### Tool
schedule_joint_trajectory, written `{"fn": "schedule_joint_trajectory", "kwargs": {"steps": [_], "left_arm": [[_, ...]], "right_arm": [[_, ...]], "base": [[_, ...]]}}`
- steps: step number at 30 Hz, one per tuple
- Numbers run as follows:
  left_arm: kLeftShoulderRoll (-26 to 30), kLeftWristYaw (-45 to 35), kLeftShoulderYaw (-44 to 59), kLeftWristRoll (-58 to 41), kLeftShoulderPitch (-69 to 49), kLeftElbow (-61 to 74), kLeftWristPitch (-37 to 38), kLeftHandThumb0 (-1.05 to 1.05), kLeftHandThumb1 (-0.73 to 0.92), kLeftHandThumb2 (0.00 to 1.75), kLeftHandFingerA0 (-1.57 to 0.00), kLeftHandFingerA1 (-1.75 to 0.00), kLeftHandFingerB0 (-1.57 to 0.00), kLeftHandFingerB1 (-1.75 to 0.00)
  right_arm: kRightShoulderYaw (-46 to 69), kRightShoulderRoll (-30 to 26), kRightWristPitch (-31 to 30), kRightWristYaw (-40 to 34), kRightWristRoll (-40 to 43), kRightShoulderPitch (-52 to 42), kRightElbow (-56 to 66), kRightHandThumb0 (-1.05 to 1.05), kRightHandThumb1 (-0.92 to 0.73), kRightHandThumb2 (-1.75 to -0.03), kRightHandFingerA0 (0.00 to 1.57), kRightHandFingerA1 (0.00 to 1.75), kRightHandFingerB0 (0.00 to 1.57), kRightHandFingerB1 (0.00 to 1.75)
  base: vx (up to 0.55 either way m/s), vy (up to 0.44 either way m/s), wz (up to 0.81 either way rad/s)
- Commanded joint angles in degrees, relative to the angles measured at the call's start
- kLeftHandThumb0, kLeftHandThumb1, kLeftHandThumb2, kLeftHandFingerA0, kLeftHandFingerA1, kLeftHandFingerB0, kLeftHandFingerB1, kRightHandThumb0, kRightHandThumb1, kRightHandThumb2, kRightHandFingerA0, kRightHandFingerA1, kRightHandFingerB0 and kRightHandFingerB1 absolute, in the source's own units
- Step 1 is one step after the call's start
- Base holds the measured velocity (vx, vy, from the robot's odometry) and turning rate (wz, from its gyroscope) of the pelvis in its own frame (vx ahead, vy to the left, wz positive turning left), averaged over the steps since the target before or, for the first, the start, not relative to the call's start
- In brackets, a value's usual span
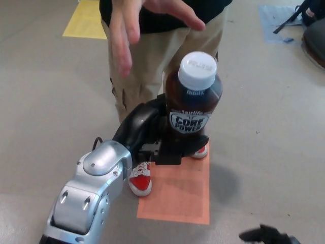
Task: The robot recieved a bottle of protein shake from a person using its left hand and then shake the protein up and down 2 two times and hand it back to the person
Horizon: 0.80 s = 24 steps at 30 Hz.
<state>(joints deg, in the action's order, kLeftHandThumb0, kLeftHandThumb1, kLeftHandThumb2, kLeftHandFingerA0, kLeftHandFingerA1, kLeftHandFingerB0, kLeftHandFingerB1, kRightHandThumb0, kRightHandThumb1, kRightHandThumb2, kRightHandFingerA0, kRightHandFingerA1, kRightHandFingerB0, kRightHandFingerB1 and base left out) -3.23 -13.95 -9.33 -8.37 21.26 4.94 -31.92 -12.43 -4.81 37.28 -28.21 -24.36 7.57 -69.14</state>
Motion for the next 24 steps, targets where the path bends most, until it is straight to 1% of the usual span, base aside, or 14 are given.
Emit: {"fn": "schedule_joint_trajectory", "kwargs": {"steps": [1, 2, 4, 6, 8, 9, 12, 13, 15, 17, 18, 20, 23, 24], "left_arm": [[-0.12, 0.99, 1.35, -1.76, 0.37, 2.44, -6.11, -0.15, 0.74, 0.83, -0.87, -1.53, -0.73, -1.16], [-0.14, 0.96, 1.50, -1.80, 0.67, 2.63, -5.96, -0.15, 0.75, 0.80, -0.87, -1.54, -0.72, -1.18], [-0.04, 0.80, 1.89, -1.97, 1.15, 2.53, -6.00, -0.15, 0.77, 0.78, -0.87, -1.54, -0.72, -1.19], [0.00, 0.95, 1.97, -2.00, 1.82, 2.68, -6.84, -0.19, 0.79, 0.73, -0.84, -1.54, -0.71, -1.19], [0.04, 1.02, 1.88, -1.94, 2.13, 2.96, -7.16, -0.20, 0.79, 0.73, -0.83, -1.55, -0.71, -1.19], [-0.10, 1.15, 2.05, -2.15, 2.46, 3.32, -7.58, -0.19, 0.80, 0.74, -0.82, -1.54, -0.71, -1.17], [-0.51, 1.66, 2.51, -2.52, 4.60, 3.94, -9.09, -0.22, 0.81, 0.72, -0.81, -1.56, -0.72, -1.17], [-0.59, 1.72, 2.98, -2.77, 5.59, 3.77, -9.39, -0.20, 0.82, 0.70, -0.81, -1.56, -0.69, -1.16], [-0.76, 2.04, 4.17, -3.27, 7.72, 3.73, -10.27, -0.22, 0.83, 0.67, -0.81, -1.57, -0.71, -1.13], [-0.71, 2.27, 4.84, -3.40, 8.79, 4.01, -10.87, -0.21, 0.82, 0.69, -0.81, -1.57, -0.71, -1.14], [-0.56, 2.35, 5.57, -3.61, 9.64, 4.06, -11.15, -0.20, 0.81, 0.72, -0.82, -1.55, -0.71, -1.13], [-0.22, 2.44, 6.89, -3.97, 11.14, 3.96, -11.63, -0.20, 0.81, 0.73, -0.82, -1.55, -0.71, -1.12], [0.48, 2.68, 8.46, -4.39, 13.50, 3.84, -13.41, -0.23, 0.83, 0.69, -0.75, -1.59, -0.71, -1.15], [0.61, 2.67, 8.75, -4.56, 13.98, 3.68, -13.63, -0.22, 0.85, 0.66, -0.71, -1.62, -0.66, -1.15]], "right_arm": [[-0.83, -1.25, 0.89, -0.91, -0.60, -1.65, 0.22, -0.28, -0.77, -0.81, 1.01, 0.69, 0.78, 0.62], [-0.67, -1.15, 0.56, -0.22, -0.20, -1.58, 0.14, -0.32, -0.78, -0.80, 0.99, 0.68, 0.77, 0.61], [-0.50, -1.00, 0.69, 0.94, 0.42, -1.35, -0.07, -0.31, -0.78, -0.81, 0.98, 0.68, 0.75, 0.62], [-0.86, -1.07, 0.26, 0.41, 0.00, -1.30, -0.05, -0.33, -0.79, -0.79, 0.99, 0.67, 0.77, 0.61], [-0.95, -1.11, 0.88, 0.30, 0.01, -1.53, -0.18, -0.32, -0.80, -0.79, 0.99, 0.68, 0.77, 0.61], [-1.01, -1.09, 0.54, 0.09, -0.07, -1.57, -0.15, -0.32, -0.81, -0.77, 1.00, 0.68, 0.78, 0.61], [-1.01, -1.11, 0.21, -0.34, -0.09, -1.60, -0.15, -0.31, -0.80, -0.80, 1.01, 0.70, 0.78, 0.62], [-0.98, -1.13, 0.19, -0.22, -0.04, -1.35, -0.13, -0.31, -0.80, -0.80, 1.00, 0.69, 0.78, 0.62], [-0.84, -1.10, 0.09, -0.05, 0.13, -0.92, -0.10, -0.31, -0.80, -0.79, 1.00, 0.69, 0.78, 0.61], [-0.90, -1.11, 0.09, -0.15, 0.05, -0.86, -0.05, -0.32, -0.81, -0.79, 1.01, 0.69, 0.78, 0.62], [-0.95, -1.18, 0.06, -0.11, -0.02, -0.86, 0.04, -0.30, -0.80, -0.79, 1.01, 0.69, 0.77, 0.61], [-1.01, -1.17, -0.21, -0.23, -0.12, -0.74, 0.18, -0.30, -0.80, -0.78, 1.01, 0.68, 0.78, 0.61], [-0.76, -1.09, -0.97, 0.07, 0.19, -0.45, 0.39, -0.28, -0.79, -0.79, 1.01, 0.68, 0.78, 0.61], [-0.62, -1.10, -0.96, 0.24, 0.36, -0.22, 0.39, -0.28, -0.79, -0.80, 1.02, 0.68, 0.78, 0.62]], "base": [[0.00, 0.000, 0.00], [0.00, 0.000, 0.00], [0.00, 0.000, 0.00], [0.00, 0.000, 0.00], [0.00, 0.000, 0.00], [0.00, 0.000, 0.00], [0.00, 0.000, 0.00], [0.00, 0.000, 0.00], [0.00, 0.000, 0.00], [0.00, 0.000, 0.00], [0.00, 0.000, 0.00], [0.00, 0.000, 0.00], [0.00, 0.000, 0.00], [0.00, 0.000, 0.00]]}}
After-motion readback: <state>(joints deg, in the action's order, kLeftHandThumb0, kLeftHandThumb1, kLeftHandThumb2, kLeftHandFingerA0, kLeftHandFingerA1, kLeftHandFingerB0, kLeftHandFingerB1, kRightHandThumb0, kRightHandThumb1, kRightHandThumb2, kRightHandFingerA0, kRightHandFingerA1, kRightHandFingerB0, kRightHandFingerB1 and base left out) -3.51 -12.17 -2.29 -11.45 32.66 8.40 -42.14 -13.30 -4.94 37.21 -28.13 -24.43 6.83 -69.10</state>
